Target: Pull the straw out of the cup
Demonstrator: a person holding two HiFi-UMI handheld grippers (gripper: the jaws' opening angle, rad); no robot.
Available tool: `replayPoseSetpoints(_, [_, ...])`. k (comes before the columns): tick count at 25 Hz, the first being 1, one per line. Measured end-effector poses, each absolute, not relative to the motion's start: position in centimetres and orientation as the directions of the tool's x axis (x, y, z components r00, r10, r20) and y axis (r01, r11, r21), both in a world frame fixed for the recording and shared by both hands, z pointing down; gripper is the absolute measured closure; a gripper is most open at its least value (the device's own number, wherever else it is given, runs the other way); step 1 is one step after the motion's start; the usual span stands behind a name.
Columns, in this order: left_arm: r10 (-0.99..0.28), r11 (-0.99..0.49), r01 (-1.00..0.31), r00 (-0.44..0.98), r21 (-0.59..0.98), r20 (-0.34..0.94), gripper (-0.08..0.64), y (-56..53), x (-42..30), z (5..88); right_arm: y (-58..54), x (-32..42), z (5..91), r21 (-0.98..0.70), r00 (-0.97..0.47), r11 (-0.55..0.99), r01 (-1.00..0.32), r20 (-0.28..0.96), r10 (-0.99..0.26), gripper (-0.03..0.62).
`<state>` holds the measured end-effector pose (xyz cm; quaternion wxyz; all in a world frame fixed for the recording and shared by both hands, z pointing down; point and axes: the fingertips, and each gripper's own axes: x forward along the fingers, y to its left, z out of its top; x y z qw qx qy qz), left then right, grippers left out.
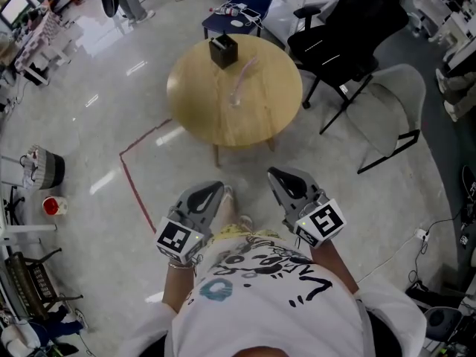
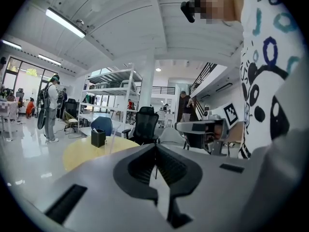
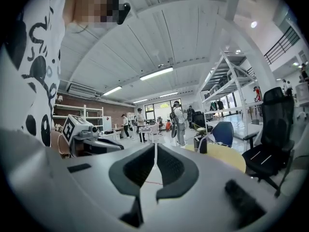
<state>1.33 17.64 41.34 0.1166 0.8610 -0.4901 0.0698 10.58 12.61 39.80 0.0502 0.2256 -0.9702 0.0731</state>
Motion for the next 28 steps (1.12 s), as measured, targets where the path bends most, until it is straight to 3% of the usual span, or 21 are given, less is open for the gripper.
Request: replayPoseSetpoints(28, [-0.760,-0.587,-0.801,0.596,0.121,0.260,0.545,1.2,-8.2,41.7,-1.9,1.5,39.2,-0.117,-0.841,0.834,-0.539,0.133,-0.525,0.563])
